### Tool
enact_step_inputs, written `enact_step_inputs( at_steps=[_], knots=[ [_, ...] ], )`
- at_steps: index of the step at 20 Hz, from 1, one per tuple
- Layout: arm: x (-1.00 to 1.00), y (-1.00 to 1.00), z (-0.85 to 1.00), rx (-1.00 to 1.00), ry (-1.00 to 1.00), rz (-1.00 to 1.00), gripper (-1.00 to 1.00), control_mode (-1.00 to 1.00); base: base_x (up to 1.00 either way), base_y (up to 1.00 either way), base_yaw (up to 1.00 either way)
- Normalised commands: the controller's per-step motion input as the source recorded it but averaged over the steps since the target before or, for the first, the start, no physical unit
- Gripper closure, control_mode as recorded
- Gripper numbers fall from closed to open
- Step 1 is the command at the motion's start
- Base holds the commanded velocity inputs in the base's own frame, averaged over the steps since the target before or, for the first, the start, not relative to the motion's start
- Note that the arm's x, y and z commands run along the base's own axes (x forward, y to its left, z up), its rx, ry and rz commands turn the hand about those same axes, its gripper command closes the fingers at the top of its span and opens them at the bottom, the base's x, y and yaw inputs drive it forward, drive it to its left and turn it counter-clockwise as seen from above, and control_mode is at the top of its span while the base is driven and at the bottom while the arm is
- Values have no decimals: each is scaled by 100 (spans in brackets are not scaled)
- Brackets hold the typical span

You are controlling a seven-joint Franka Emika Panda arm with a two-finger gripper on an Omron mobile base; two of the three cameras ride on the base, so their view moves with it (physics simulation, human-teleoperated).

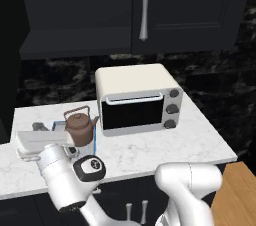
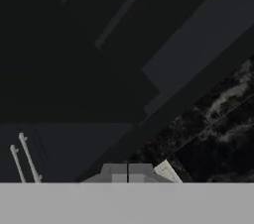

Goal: Pick the kettle from the counter and place it on the tray. Then pick the mug from the cabinet and place it on the tray. Then close the cabinet doors.

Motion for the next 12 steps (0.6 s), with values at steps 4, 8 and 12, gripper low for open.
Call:
enact_step_inputs(
  at_steps=[4,8,12],
  knots=[
    [-4,75,0,0,-22,-14,100,-100,0,0,0],
    [-21,72,-1,0,-22,-15,100,-100,0,0,0],
    [-32,65,-11,0,-20,-13,100,-100,0,0,0]
  ],
)
